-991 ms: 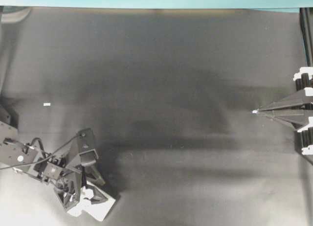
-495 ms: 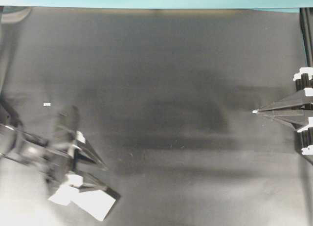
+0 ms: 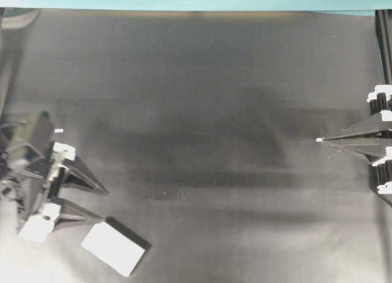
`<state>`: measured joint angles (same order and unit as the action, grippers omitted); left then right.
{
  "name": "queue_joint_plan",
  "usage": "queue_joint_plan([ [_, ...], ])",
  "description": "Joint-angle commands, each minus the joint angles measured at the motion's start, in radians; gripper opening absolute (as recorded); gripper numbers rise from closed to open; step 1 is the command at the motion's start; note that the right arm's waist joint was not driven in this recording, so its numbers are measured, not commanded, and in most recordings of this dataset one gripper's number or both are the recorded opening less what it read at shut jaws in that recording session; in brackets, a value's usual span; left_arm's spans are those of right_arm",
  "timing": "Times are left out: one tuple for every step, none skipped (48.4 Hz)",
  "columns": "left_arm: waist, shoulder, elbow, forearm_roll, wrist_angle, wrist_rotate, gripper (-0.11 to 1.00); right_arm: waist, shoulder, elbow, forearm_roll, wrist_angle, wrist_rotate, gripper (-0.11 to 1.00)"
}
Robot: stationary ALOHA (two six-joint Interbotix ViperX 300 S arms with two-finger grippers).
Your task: Push the sponge with the left arm to wipe the table.
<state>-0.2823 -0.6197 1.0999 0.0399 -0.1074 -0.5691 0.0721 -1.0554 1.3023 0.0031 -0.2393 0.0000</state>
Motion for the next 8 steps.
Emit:
queue_joint_plan([
  [0.002, -0.041, 0.003, 0.005, -0.006, 0.005, 0.65, 0.0, 0.003, -0.005, 0.0, -0.006, 0.008, 0.01],
  [0.002, -0.049, 0.005, 0.003, -0.006, 0.005, 0.65, 0.0, 0.003, -0.005, -0.002, -0.005, 0.008, 0.01],
  [0.002, -0.058, 0.008, 0.003, -0.006, 0.008, 0.65, 0.0, 0.003, -0.003, 0.0, -0.006, 0.008, 0.01],
  [0.002, -0.067, 0.009, 0.005, -0.006, 0.011, 0.65, 0.0, 0.003, -0.003, 0.0, -0.006, 0.008, 0.01],
  [0.002, -0.077, 0.012, 0.005, -0.005, 0.011, 0.65, 0.0, 0.003, -0.005, 0.0, -0.006, 0.008, 0.01],
  [0.003, -0.084, 0.012, 0.003, -0.005, 0.012, 0.65, 0.0, 0.003, -0.003, 0.0, -0.006, 0.008, 0.01],
  [0.005, -0.092, 0.015, 0.005, -0.005, 0.014, 0.65, 0.0, 0.003, -0.003, 0.0, -0.006, 0.008, 0.01],
  [0.011, -0.104, 0.017, 0.005, -0.005, 0.015, 0.65, 0.0, 0.003, -0.003, 0.0, -0.006, 0.008, 0.01],
])
